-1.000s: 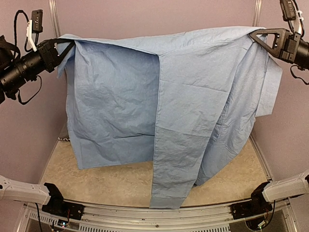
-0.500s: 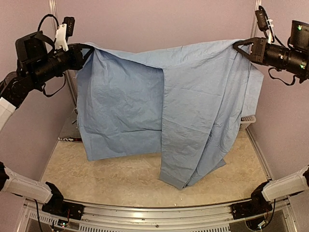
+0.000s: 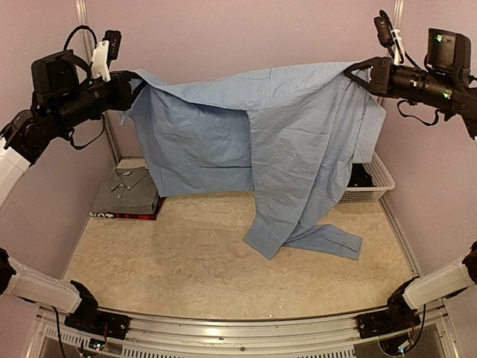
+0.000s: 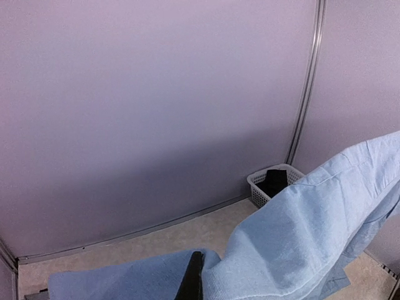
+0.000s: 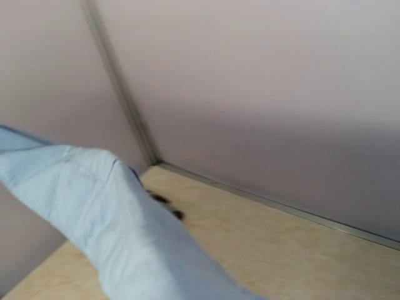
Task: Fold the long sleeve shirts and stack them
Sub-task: Flatten out the crumpled shirt at the center of the board.
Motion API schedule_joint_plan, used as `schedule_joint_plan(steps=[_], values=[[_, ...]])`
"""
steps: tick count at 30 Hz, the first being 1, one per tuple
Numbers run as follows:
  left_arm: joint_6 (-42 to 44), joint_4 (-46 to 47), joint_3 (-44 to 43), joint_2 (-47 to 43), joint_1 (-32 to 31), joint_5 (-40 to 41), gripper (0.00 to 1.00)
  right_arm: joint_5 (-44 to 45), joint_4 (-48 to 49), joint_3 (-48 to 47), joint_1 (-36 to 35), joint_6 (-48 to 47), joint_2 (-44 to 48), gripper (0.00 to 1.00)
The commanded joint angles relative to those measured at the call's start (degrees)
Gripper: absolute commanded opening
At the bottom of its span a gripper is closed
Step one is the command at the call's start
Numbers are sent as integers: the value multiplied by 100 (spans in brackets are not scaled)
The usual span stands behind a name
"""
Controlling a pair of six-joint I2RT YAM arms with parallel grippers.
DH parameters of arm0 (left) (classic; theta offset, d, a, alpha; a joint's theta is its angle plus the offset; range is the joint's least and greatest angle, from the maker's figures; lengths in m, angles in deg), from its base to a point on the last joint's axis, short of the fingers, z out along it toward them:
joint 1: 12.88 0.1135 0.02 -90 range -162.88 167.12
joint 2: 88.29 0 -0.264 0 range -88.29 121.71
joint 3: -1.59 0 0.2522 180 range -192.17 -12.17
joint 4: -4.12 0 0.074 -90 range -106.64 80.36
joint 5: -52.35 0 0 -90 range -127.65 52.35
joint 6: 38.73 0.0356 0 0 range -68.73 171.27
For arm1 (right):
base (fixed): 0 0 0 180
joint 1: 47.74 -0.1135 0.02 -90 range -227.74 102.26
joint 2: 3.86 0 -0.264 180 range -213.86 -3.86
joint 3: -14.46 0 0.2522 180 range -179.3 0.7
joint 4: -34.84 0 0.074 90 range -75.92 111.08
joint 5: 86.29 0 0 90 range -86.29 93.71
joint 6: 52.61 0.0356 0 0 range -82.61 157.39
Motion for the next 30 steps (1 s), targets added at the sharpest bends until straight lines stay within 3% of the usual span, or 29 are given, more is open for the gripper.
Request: schedule_joint_plan(steps=[1, 9, 14, 18, 24, 30], values=[[125, -85, -30, -608, -430, -170, 0, -1001, -38, -120, 54, 65, 382, 0], [129, -511, 233, -1387, -1294, -14, 0, -1841, -299, 85, 53, 472, 1238, 0], [26, -316, 389, -1878, -1436, -475, 0, -2196, -215, 216, 46, 791, 1622, 0], [3, -160, 470, -1935, -1436, -373, 0, -2102, -44, 540, 54, 886, 1720, 0], [110, -95, 602, -1186, -1300, 689, 0, -179, -34, 1169, 54, 587, 1502, 0], [-223, 512, 918, -202, 149, -35, 0, 1639, 496, 1734, 60, 190, 616, 0]])
